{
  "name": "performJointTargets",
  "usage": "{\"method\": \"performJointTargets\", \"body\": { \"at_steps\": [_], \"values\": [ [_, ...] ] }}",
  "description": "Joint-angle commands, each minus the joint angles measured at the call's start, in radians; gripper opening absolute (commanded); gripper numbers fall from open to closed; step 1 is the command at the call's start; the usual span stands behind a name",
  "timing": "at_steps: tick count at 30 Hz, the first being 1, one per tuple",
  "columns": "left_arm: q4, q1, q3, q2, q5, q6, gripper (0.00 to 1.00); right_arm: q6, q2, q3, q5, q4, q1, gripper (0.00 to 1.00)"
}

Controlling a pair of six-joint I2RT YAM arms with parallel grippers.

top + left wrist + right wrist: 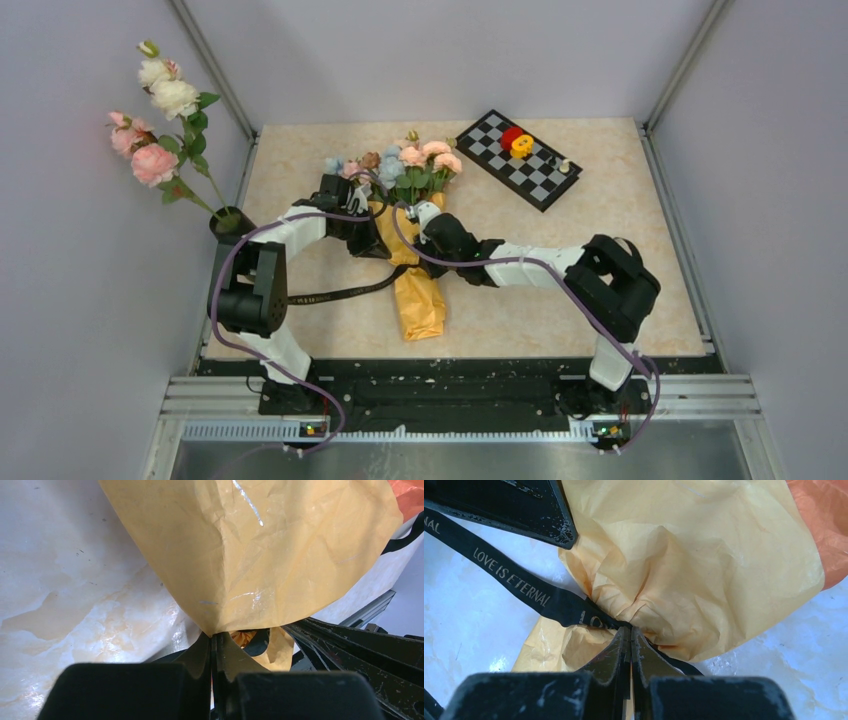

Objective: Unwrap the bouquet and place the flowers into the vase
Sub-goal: Untie the ribbon from the wrapping paper.

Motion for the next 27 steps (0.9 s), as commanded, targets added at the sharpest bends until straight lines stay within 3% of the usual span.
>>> {"method": "performJointTargets", "body": {
  "at_steps": [1,27],
  "values": [
    [-0.002,0.01,0.009,0.0,-0.01,0.006,0.0,-0.017,-0.012,0.028,0.033,0.012,0.014,0.0],
    [-0.012,0.027,0.012,-0.014,-0.024,0.002,0.0,0.083,-0.204,-0.192,0.006,0.132,0.014,0.0]
  ]
}}
